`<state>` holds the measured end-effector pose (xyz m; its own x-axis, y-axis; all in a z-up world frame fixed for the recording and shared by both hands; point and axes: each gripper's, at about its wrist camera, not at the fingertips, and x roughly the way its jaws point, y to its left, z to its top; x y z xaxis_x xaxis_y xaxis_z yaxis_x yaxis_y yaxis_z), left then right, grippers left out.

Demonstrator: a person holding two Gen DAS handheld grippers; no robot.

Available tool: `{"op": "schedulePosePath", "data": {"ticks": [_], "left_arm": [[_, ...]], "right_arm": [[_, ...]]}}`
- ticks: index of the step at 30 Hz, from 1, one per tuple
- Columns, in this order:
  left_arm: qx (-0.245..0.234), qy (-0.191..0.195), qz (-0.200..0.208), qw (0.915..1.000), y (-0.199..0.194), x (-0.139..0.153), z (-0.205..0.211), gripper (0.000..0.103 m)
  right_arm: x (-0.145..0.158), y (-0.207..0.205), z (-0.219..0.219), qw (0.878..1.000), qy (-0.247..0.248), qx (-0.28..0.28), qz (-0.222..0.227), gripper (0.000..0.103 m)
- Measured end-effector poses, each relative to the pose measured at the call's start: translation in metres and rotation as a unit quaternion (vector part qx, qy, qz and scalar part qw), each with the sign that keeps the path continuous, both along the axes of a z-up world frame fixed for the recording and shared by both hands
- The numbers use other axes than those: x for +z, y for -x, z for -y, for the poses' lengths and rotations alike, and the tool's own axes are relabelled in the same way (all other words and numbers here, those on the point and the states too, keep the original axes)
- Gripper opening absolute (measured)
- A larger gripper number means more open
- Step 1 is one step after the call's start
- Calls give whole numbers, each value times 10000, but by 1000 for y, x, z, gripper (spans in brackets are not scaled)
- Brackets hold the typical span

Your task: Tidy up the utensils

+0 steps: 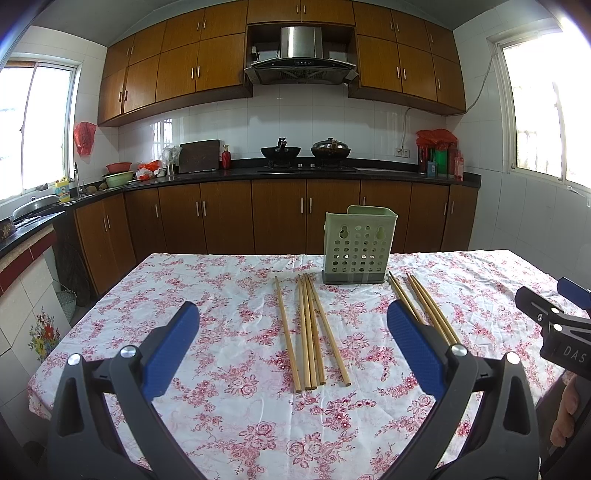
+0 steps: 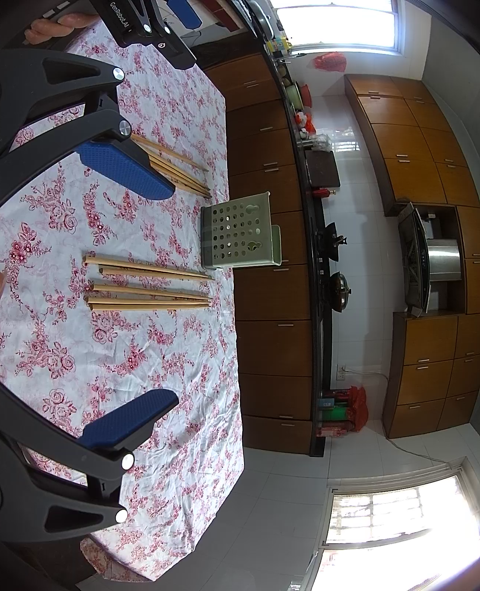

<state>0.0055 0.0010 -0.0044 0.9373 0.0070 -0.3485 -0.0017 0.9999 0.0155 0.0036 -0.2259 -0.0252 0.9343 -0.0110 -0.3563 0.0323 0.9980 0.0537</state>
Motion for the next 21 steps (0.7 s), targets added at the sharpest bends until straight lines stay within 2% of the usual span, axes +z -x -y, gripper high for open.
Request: {"op": "schedulePosePath", "data": {"ticks": [11,13,17,19,21], "left_arm": [[41,-57,-68,10000,1,-3,8,99],[83,-70,-188,9998,-6,-5,5,99],[392,40,-719,9966,-33,-17,-14,99],[478,136,-981,9939,-48,-22,-25,99],[535,215,-1249,9905,-66,-30,-38,99]], "right_arm": [[-2,-1,2,10000,8,66,-41,101],[-4,-4,6,10000,-4,31,-95,101],[-10,-23,19,9989,-159,-102,-427,101],[-15,-36,29,9975,-204,-194,-646,91],[-24,-60,38,9939,-189,-257,-1059,65]]}}
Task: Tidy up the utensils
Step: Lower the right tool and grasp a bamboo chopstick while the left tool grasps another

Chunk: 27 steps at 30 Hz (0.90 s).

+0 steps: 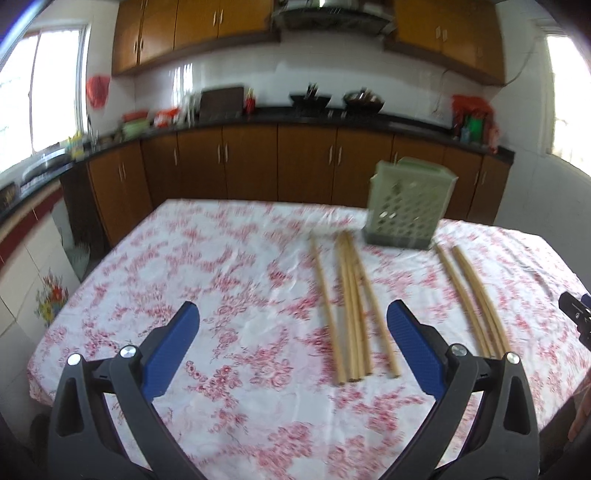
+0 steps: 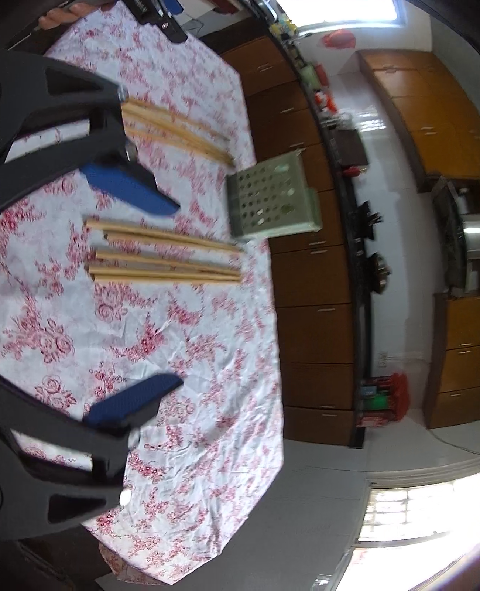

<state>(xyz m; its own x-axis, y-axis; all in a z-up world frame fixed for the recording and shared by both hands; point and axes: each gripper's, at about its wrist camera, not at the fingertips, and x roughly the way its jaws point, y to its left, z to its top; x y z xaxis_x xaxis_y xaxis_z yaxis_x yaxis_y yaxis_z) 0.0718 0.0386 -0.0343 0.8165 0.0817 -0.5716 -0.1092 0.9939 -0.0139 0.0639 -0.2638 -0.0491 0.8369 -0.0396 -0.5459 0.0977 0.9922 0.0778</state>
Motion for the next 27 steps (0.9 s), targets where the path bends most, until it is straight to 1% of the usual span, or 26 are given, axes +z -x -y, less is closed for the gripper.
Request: {"op": "schedulePosePath", "data": {"ticks": [1,3,5,6,7,9,11,14,16,17,18,19,20,22,24,27], "left_arm": [[20,25,-100,9999,-8,-4,-5,98],[45,68,-328,9994,-27,-12,-15,91],[51,89,-542,9985,-42,-20,-21,75],[29,134,-672,9976,-50,-24,-23,72],[-24,223,-800,9965,-58,-29,-26,67],[-83,331,-934,9950,-67,-34,-28,63],[-121,375,-1033,9939,-74,-39,-28,60],[-229,382,-1159,9923,-83,-46,-23,57],[-298,380,-1209,9915,-88,-49,-18,55],[-340,375,-1247,9909,-90,-51,-15,52],[-376,382,-1282,9903,-91,-52,-13,50],[-431,414,-1341,9892,-93,-55,-11,46],[-471,445,-1376,9884,-95,-56,-9,43],[-551,513,-1440,9867,-97,-59,-6,39],[-627,502,-1503,9854,-98,-63,-1,38],[-742,475,-1610,9830,-99,-69,6,34]], "right_arm": [[-5,-9,4,9999,-24,-6,-151,61],[-16,-30,12,9986,-200,73,-485,45],[-28,-50,15,9962,-348,186,-771,37],[-36,-61,15,9944,-389,283,-942,32],[-40,-66,14,9933,-410,333,-1028,30],[-50,-79,11,9900,-456,441,-1258,24],[-59,-88,9,9874,-439,520,-1432,20],[-72,-96,7,9827,-462,628,-1680,19],[-73,-97,7,9833,-470,683,-1621,18],[-73,-97,7,9838,-430,689,-1601,16],[-72,-98,7,9842,-374,683,-1590,10],[-74,-100,7,9834,-301,659,-1665,7],[-76,-103,9,9827,-284,626,-1721,8],[-77,-104,13,9844,-269,534,-1658,8],[-77,-106,15,9849,-242,485,-1646,8],[-77,-105,14,9854,-187,488,-1618,8]]}}
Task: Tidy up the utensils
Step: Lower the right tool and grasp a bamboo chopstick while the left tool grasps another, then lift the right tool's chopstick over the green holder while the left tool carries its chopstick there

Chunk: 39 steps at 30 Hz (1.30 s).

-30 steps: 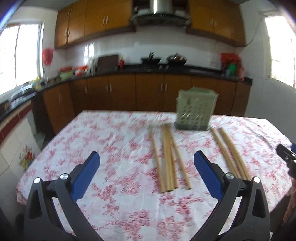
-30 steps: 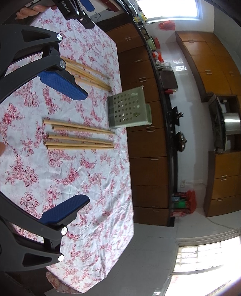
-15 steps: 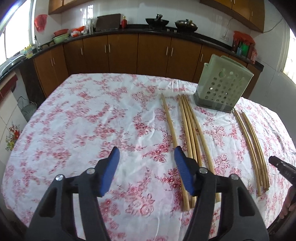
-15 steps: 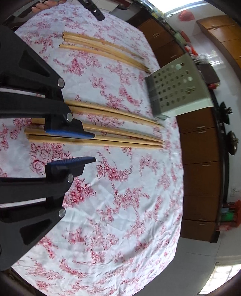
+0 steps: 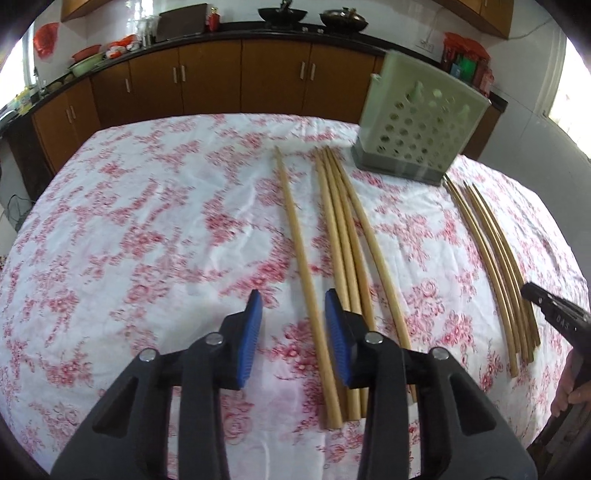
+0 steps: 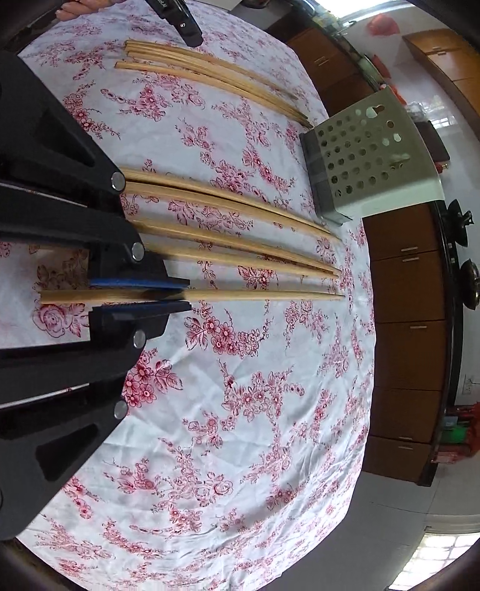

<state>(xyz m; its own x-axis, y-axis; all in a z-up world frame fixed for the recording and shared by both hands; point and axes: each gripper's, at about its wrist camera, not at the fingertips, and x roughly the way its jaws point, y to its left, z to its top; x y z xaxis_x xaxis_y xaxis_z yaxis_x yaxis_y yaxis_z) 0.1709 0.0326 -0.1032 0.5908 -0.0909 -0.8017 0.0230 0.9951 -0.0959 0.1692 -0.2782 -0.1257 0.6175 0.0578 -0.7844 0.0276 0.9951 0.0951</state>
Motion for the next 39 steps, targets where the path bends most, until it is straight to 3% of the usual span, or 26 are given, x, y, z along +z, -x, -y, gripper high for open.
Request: {"op": "schedulePosePath", "data": {"ticks": [9,14,26,39], "left_arm": [[-36,-516,-105,9986,-5,-9,12,23],[-1,-726,-64,9973,-16,-10,9,9],[81,-714,181,9972,-35,-13,-28,9],[76,-704,181,9973,-13,-12,-28,10]], "right_arm": [[0,3,-1,10000,4,32,4,8],[0,4,-4,9999,107,95,71,8],[-3,-35,24,9990,221,-266,288,8],[-4,-9,21,9991,178,-246,287,8]]}}
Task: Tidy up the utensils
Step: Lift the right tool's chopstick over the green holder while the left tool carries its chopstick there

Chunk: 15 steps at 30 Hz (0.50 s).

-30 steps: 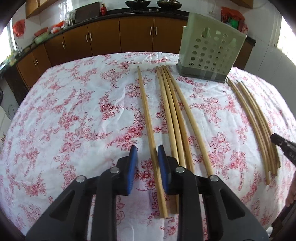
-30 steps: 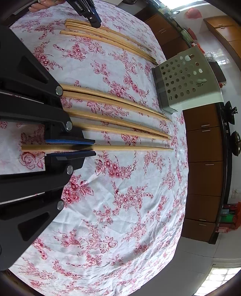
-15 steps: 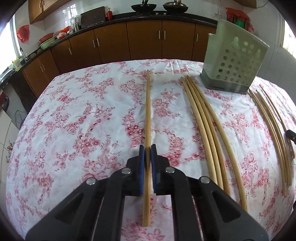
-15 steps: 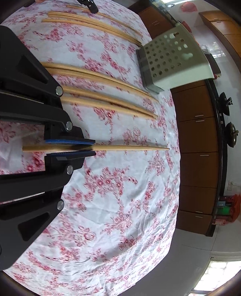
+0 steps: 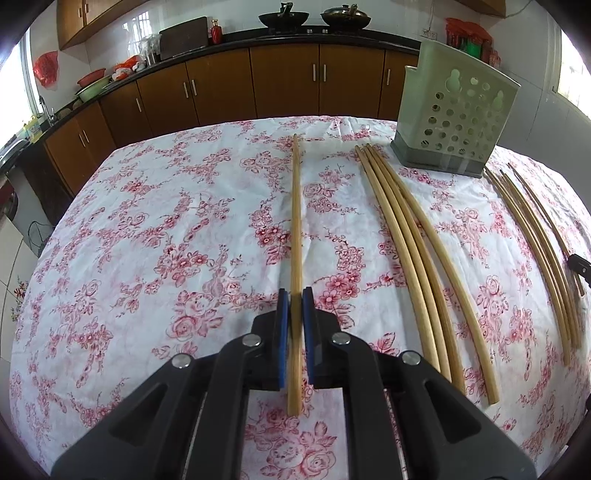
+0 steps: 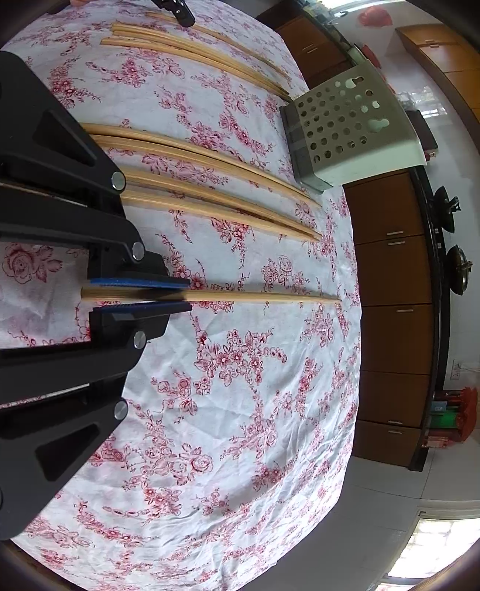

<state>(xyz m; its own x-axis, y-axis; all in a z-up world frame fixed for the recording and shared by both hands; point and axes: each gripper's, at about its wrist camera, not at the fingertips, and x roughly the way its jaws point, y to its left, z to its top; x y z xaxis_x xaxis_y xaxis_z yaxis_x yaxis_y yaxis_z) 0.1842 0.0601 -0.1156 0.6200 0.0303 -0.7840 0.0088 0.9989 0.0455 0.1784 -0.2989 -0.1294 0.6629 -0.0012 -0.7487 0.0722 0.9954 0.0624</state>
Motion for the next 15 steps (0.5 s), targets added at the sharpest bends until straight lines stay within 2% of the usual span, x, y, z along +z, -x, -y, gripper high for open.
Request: {"op": "schedulePosePath", "data": {"ticks": [3,6,9,13,15], "left_arm": [[-39,-55,-23,10000,1,1,2,8],[-47,-22,138,9999,5,15,1,8],[0,89,586,9982,10,46,-3,8],[116,313,1274,9913,14,97,-10,8],[154,339,1489,9882,13,114,-11,8]], "right_arm": [[3,0,2,10000,-61,-14,-5,8],[24,7,5,9994,-66,-36,346,8],[51,12,10,9972,-74,-82,737,8],[94,19,16,9906,-112,-137,1357,8],[112,22,19,9868,-119,-149,1610,8]]}}
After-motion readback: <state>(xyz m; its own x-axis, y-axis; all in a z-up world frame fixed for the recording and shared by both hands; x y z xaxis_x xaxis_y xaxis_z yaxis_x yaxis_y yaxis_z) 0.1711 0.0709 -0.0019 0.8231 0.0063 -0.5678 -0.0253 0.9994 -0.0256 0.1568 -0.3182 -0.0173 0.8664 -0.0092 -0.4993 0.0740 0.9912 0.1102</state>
